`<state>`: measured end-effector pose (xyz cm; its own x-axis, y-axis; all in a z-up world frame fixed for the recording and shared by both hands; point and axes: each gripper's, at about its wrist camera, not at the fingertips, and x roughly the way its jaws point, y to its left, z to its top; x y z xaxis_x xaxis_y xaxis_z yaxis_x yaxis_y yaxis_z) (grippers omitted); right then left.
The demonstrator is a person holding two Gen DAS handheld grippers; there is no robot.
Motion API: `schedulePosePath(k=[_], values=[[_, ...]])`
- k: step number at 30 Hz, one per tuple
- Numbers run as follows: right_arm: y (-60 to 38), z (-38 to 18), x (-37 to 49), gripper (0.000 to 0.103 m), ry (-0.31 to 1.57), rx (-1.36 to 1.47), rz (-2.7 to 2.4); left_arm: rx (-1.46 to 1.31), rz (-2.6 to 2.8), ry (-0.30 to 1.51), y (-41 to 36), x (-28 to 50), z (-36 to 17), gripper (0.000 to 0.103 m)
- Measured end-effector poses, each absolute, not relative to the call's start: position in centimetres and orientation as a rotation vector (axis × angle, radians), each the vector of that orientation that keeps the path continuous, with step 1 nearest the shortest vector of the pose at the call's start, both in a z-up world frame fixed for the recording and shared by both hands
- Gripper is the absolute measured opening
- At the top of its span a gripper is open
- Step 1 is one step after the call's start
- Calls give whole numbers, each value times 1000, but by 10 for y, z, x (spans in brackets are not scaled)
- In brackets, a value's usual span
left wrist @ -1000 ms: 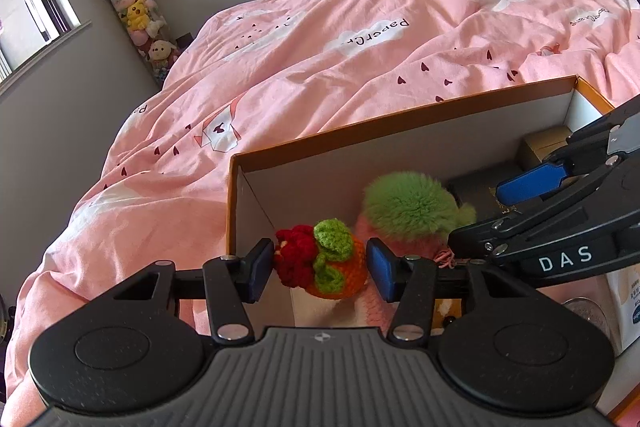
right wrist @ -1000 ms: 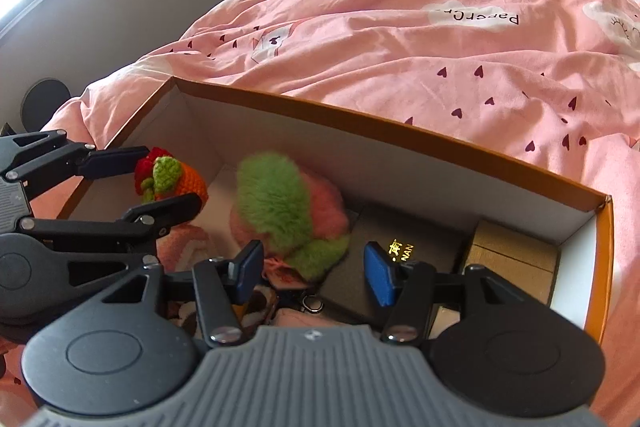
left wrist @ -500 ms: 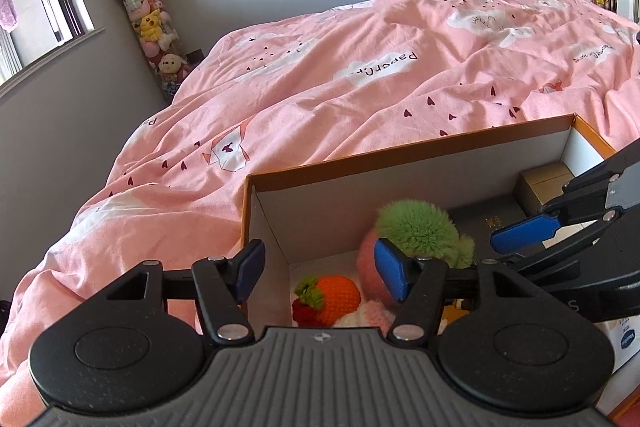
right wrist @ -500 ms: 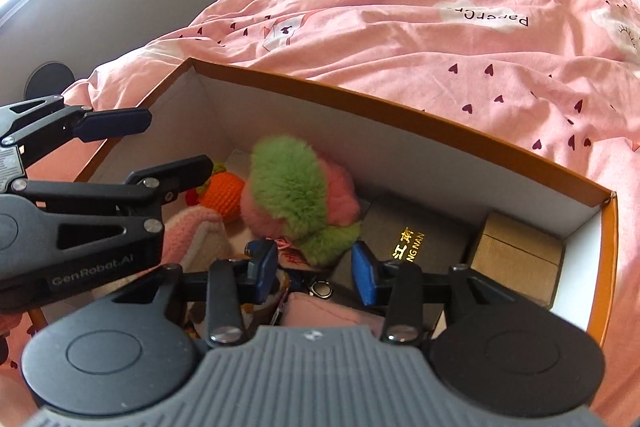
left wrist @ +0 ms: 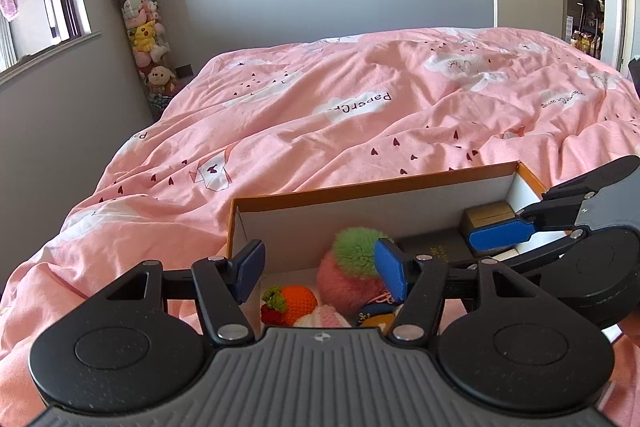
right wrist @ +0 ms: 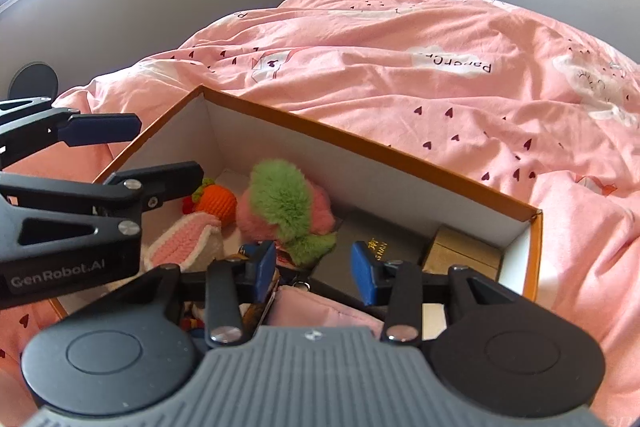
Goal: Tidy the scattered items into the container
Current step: 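Open both grippers and move them out toward the lipstick box and card case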
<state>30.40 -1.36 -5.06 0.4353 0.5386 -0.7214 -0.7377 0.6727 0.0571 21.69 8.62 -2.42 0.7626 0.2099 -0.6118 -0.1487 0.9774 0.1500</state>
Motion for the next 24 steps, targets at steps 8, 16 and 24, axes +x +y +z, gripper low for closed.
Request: schedulePosePath(k=[8,16,24], values=[[-42,-27,280,48,728,-271,783,48,138,668,74,187,-8,71],[-70,-8,246,53,678,-236,774,-33,81,652,68,155,1,71],[-93,-1,209,57,630,-230,747,-71,54,644,63,125,2,71]])
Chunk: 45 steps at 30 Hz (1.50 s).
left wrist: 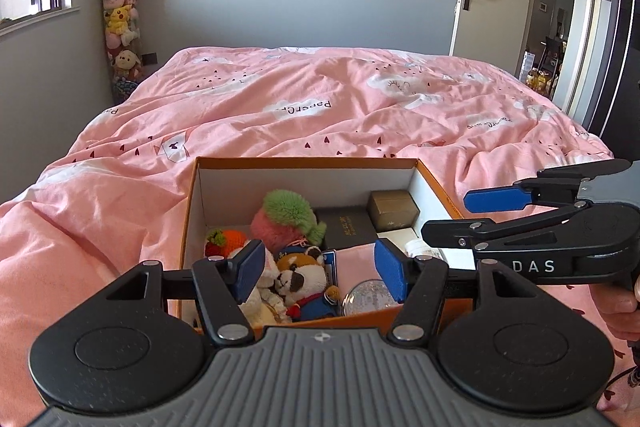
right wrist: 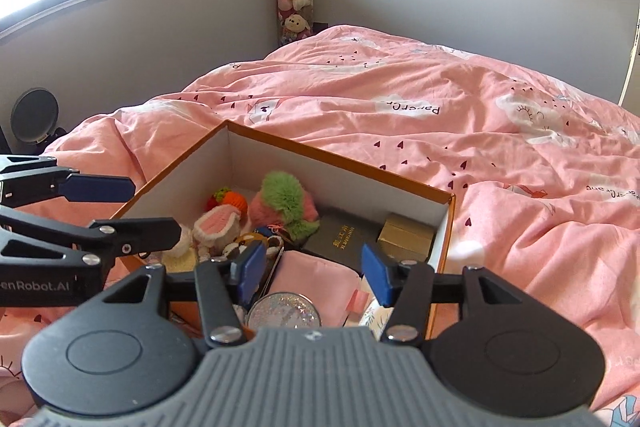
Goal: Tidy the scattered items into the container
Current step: 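Open both grippers and move them out toward the lipstick box and card case, then approach the lipstick box with left gripper while right approaches the pink card case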
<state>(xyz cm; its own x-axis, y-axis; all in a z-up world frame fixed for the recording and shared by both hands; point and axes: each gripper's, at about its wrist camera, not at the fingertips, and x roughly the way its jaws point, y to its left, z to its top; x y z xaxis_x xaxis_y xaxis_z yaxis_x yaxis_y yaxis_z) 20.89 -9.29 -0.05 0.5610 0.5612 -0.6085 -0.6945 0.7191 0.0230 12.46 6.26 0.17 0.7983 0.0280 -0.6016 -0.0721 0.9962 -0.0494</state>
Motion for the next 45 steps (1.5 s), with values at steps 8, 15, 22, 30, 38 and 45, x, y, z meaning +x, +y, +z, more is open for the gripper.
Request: schedulePosePath(k=[8,15,22,30,38,45], values=[[-114,-5,182,57,664,-182,718,-147,15,696,61,106,-11,71],[-126,-17,167,57,753,-158,687,-156,-1,751,55,95,-25,71],[-130,-40,163,57,860,-155,653,-146,-5,797,51,87,-38,71],[-131,-59,172,57,954,-126,622,-141,-28,853,46,85,-55,67],[-127,-78,177,57,1034,-128,610,-183,-58,902,51,84,-69,60],[-114,-75,178,61,1003,-148,643,-179,-68,931,50,87,-76,59]])
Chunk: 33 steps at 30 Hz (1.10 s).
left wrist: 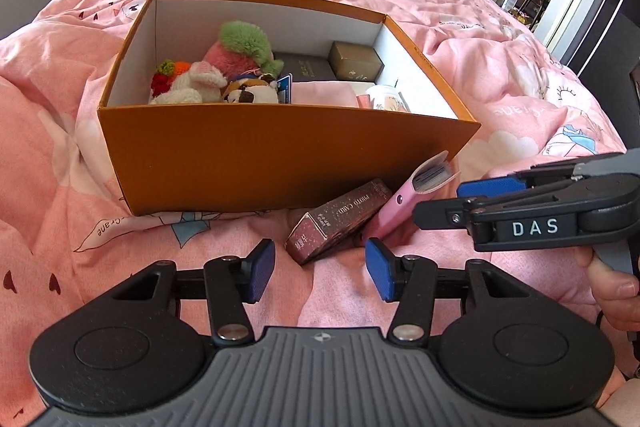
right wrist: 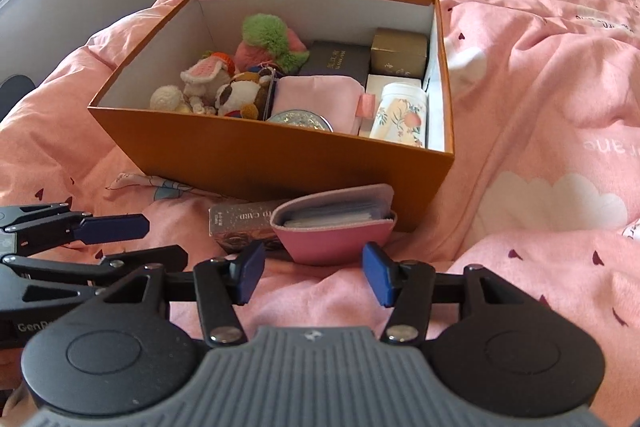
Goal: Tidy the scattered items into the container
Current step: 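Approach the lipstick box with left gripper while right approaches the pink card case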
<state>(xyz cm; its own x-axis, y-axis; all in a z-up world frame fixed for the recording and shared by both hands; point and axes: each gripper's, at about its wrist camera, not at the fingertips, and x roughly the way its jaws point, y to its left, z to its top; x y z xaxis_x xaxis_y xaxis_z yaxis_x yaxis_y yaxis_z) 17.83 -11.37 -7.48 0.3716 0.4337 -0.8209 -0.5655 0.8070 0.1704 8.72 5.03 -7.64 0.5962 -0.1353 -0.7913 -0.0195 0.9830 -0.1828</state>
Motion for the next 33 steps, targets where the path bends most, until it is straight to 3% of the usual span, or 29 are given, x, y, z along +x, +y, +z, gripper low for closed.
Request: schedulePosePath(k=[4,14,18,20,22,33], values=[[-109,-75,188,67,1022,-113,617,-112,-61,943,48,91,-79,59],[-115,-94,222,69,1175,115,498,-92,-56,954,48,95,-81,59],[-117,-97,220,58,1186,119,515,-103,-48,955,51,97,-80,59],[-120,-97,217,45,1195,97,519,-109,-46,957,52,97,-80,59],[-126,-99,214,38,1205,84,515,-112,-47,953,53,97,-79,59],[-131,-113,222,40,1263,126,530,-43,-63,947,48,100,-80,59]])
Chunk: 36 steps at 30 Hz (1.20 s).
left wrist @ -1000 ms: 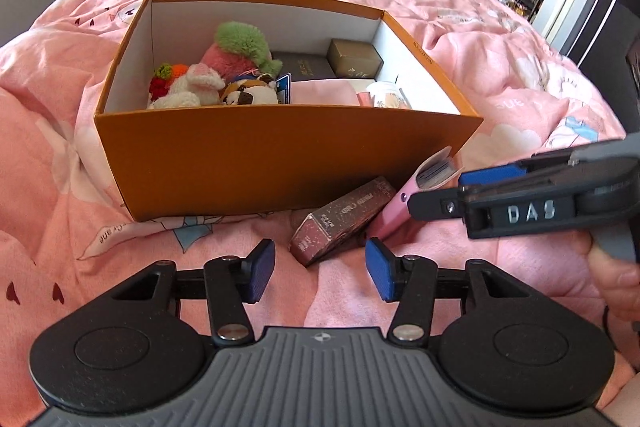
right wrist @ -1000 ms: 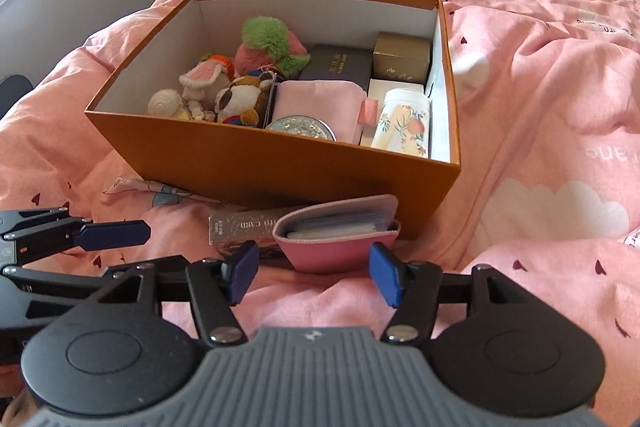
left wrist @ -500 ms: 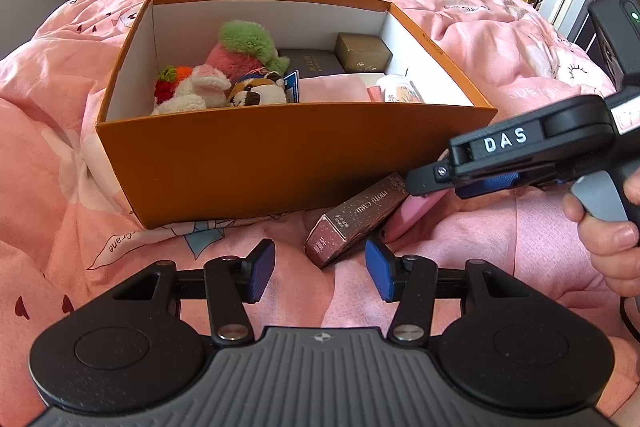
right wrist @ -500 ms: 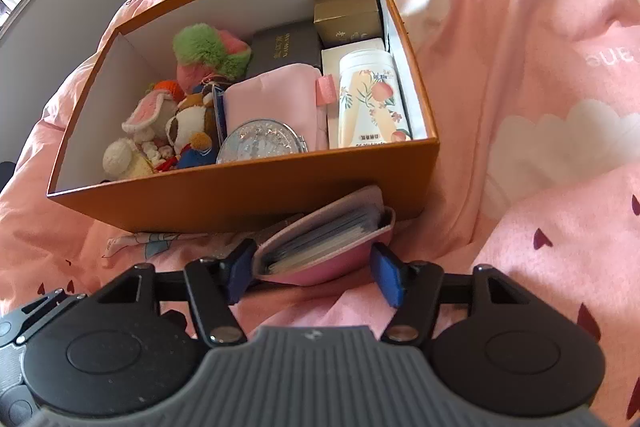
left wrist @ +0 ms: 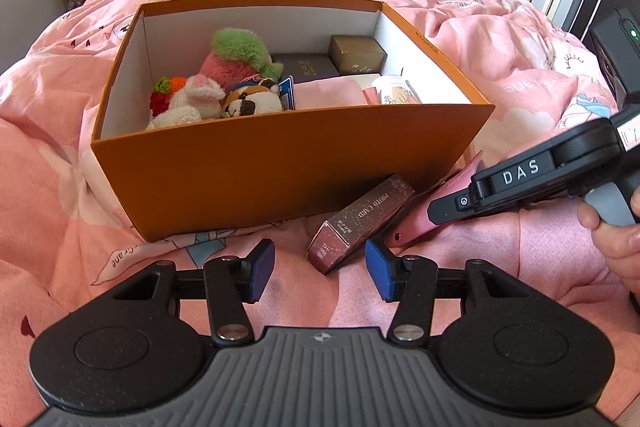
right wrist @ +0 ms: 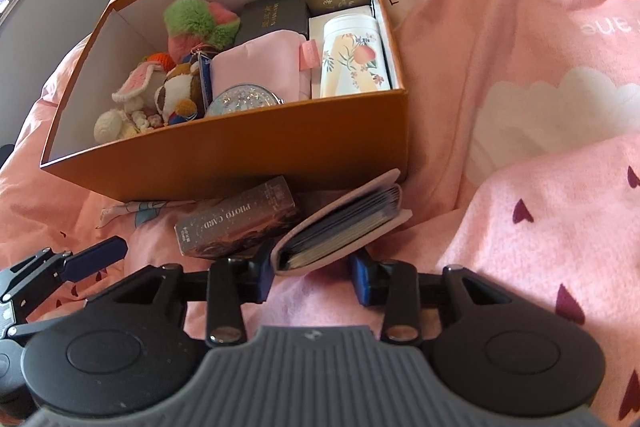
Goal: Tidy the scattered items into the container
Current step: 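Approach the lipstick box with left gripper while right approaches the pink card case, then grasp the lipstick box with left gripper while right grasps the pink card case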
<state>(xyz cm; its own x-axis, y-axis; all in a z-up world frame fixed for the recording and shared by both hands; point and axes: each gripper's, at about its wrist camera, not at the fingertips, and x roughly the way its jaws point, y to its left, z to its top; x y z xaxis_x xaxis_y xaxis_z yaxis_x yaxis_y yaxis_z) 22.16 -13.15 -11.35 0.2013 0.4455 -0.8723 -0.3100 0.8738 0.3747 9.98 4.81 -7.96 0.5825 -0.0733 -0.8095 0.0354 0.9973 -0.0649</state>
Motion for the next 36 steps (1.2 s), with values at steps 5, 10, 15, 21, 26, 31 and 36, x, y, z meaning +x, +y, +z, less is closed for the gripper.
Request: schedulePosePath(k=[5,10,15,21,26,31,36], values=[[-131,-107,217,27,1255,103,565,-37,-66,956,50,102,-82,59],[-128,-92,203,21,1205,1,648,-26,-79,947,52,102,-81,59],[-118,-81,190,21,1134,-127,748,-7,-102,948,54,103,-84,59],[-120,-96,202,22,1199,-93,693,43,-146,955,48,112,-91,60],[-124,-99,210,30,1225,-48,636,100,-164,986,41,126,-102,60],[-128,-104,220,36,1257,24,588,143,-190,1008,35,136,-111,60],[-124,-111,228,38,1276,44,559,175,-202,1034,27,145,-123,60]])
